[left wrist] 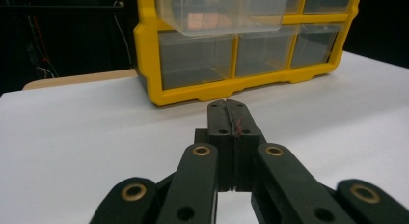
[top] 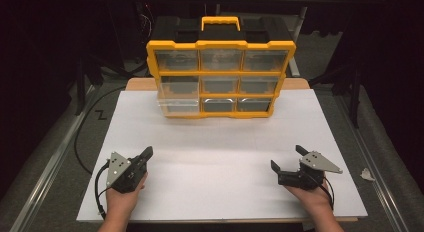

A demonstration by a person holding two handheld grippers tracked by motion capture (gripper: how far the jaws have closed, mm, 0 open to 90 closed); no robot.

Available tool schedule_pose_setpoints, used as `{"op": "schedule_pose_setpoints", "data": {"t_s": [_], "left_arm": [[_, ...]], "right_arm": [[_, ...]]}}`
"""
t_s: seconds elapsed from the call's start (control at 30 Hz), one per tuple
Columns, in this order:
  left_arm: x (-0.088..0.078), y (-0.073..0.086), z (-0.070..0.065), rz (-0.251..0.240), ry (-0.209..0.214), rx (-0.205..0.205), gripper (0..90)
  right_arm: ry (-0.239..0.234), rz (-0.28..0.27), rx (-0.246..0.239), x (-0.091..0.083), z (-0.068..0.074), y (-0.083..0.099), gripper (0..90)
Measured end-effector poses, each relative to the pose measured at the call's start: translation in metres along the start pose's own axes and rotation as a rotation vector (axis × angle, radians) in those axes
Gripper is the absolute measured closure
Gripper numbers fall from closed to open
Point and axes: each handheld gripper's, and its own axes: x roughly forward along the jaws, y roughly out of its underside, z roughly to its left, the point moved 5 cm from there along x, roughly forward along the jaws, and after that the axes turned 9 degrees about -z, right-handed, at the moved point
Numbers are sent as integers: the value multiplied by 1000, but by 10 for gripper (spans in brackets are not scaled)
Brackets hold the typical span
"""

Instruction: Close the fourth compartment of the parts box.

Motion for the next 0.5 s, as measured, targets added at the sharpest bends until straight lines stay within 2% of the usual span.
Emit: {"op": "schedule_pose_setpoints", "data": {"t_s": [0.3, 0.33, 0.5], "left_arm": [[9, -9, -9, 4, 24, -13, 897], [11, -12, -11, 10, 30, -32, 897], [18, -20, -14, 8, 11, -35, 897]], "right_arm": [[-7, -1, -5, 0, 1, 0, 10], [-7, -1, -3, 0, 1, 0, 10], [-8, -4, -4, -1, 0, -1, 11]]}}
